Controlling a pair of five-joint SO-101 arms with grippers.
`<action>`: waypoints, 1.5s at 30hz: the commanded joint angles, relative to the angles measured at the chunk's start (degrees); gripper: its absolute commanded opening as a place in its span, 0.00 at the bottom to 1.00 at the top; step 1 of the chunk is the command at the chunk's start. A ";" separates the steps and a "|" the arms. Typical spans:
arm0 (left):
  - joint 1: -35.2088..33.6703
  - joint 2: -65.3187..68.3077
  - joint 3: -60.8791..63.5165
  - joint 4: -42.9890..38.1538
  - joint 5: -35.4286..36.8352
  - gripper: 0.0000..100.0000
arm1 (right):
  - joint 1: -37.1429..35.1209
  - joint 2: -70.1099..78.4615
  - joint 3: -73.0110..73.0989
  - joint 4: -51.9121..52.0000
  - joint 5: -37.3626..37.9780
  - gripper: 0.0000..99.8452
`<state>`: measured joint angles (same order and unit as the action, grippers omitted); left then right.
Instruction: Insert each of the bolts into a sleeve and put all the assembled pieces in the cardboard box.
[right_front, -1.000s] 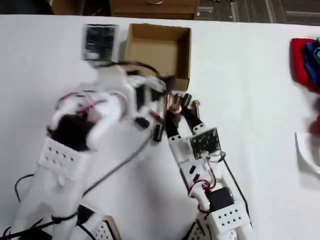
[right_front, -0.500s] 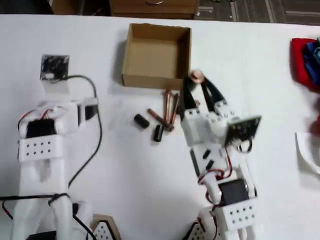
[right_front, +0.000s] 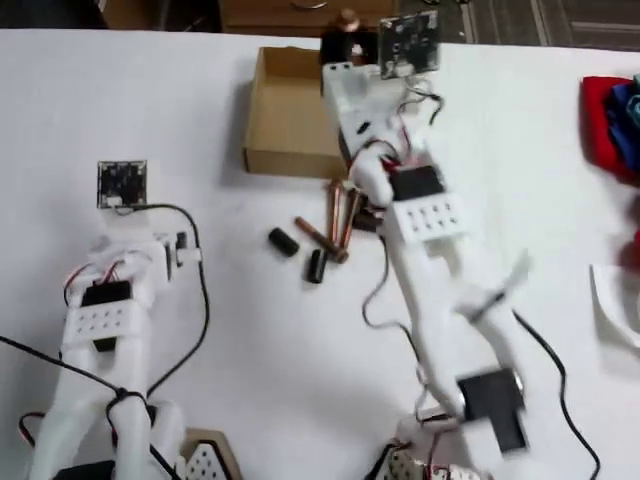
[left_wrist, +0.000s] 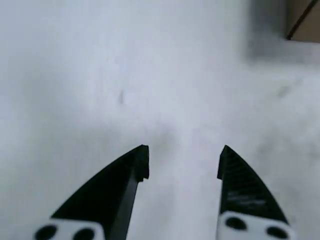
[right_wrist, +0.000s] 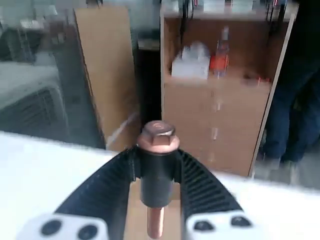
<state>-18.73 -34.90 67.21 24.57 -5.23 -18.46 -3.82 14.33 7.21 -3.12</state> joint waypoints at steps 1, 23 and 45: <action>-0.26 -0.26 -0.13 -0.18 -0.79 0.23 | 2.42 1.54 -2.11 1.19 -4.92 0.02; -0.26 -0.26 1.63 0.79 -0.97 0.23 | 2.59 71.25 -107.87 53.41 -2.99 0.02; -0.26 -0.26 1.63 0.79 -0.97 0.23 | 5.32 76.88 -107.87 55.34 10.11 0.02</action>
<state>-18.55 -34.90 69.05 25.71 -5.76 -13.63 74.15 -90.55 62.42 9.10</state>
